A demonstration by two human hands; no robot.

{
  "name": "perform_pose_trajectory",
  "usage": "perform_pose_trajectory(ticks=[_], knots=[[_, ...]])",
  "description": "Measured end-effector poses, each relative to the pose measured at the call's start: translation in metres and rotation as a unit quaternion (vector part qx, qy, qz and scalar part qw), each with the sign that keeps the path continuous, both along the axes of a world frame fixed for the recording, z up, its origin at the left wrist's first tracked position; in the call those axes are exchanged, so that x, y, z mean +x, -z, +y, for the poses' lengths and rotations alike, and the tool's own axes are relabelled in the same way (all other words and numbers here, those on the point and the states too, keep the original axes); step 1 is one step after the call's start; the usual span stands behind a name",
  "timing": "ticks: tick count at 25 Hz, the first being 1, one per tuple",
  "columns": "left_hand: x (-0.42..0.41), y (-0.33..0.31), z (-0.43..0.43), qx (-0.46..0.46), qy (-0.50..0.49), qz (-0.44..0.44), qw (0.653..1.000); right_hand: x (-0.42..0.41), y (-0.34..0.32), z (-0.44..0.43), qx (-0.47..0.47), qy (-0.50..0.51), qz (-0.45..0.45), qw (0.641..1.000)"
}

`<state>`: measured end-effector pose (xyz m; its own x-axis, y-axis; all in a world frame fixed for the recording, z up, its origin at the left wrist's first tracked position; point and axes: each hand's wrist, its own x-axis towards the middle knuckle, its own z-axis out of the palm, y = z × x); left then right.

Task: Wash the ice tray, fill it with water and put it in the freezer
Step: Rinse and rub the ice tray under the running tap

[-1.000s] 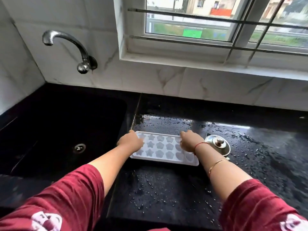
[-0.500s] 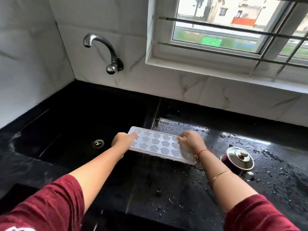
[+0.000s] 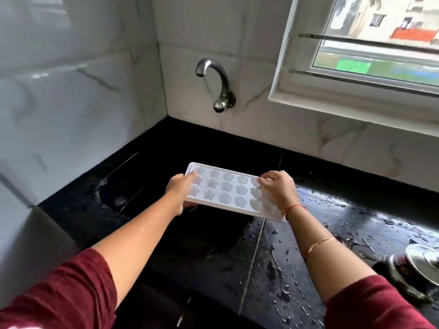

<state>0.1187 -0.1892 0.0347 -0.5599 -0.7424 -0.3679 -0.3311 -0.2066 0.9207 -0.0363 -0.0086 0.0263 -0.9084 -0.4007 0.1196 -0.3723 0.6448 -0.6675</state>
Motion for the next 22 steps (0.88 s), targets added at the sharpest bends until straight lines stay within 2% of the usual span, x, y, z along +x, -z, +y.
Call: perform_pose_trajectory(ticks=[13, 17, 22], knots=[[0.016, -0.009, -0.058, -0.009, -0.12, 0.05, 0.992, -0.011, -0.011, -0.094, -0.007, -0.107, -0.039, 0.994], [0.009, -0.011, -0.099, -0.05, -0.116, 0.038, 0.991, -0.013, -0.012, -0.126, 0.011, -0.123, -0.055, 0.991], [-0.005, -0.009, -0.161, -0.121, -0.057, 0.006, 0.991, -0.011, -0.007, -0.173, 0.028, -0.091, -0.103, 0.99]])
